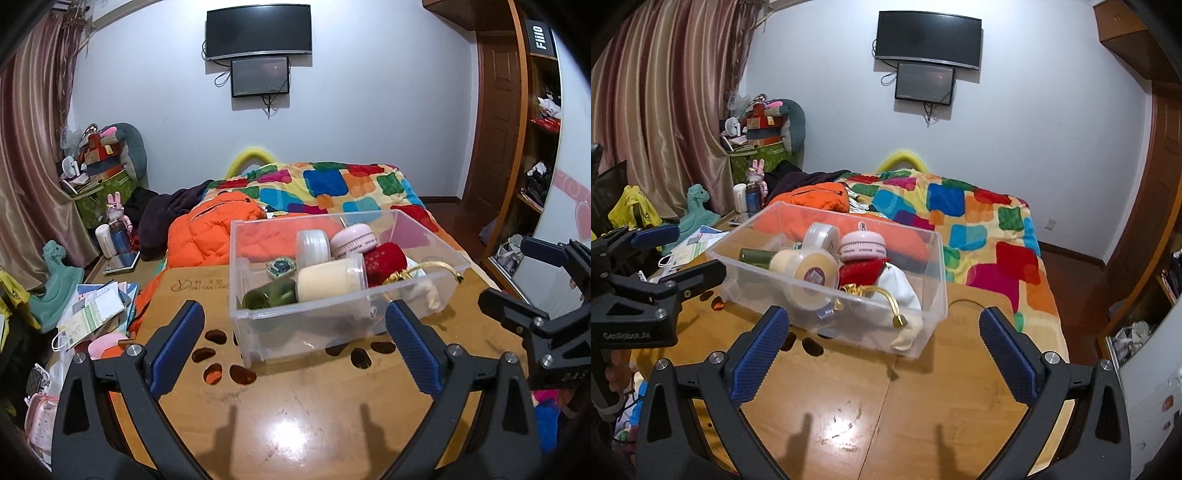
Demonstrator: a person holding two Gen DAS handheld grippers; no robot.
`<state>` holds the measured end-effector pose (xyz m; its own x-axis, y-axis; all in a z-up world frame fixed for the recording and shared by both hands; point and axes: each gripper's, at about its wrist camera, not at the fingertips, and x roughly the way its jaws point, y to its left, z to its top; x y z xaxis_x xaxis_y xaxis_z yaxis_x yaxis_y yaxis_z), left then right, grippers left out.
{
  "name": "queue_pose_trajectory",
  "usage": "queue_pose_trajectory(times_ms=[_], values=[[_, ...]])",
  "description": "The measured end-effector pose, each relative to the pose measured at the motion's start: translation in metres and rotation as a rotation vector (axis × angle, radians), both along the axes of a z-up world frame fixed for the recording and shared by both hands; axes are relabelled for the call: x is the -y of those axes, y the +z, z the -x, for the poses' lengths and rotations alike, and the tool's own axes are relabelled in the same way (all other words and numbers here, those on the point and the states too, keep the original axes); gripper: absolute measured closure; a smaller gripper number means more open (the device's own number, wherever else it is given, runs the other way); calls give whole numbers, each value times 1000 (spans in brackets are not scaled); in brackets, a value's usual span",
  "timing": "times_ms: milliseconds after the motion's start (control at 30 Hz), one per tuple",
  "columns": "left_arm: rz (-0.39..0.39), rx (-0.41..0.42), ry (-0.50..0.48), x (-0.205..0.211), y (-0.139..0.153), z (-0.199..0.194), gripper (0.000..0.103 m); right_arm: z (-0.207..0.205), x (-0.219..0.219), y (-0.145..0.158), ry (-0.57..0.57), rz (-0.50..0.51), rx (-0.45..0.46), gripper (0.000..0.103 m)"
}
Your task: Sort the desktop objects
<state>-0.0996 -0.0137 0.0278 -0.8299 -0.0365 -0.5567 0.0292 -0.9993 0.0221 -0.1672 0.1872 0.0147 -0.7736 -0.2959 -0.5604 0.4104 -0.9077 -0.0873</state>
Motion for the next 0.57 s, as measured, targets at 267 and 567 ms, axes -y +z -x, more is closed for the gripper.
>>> queue_pose_trajectory(times_ms=[267, 567], values=[[-28, 0, 7, -3, -10, -13, 3, -15, -4, -5, -4, 12, -7, 0], [-54, -7, 17, -5, -15, -23, 3, -30, -8, -19, -11, 14, 7, 0]])
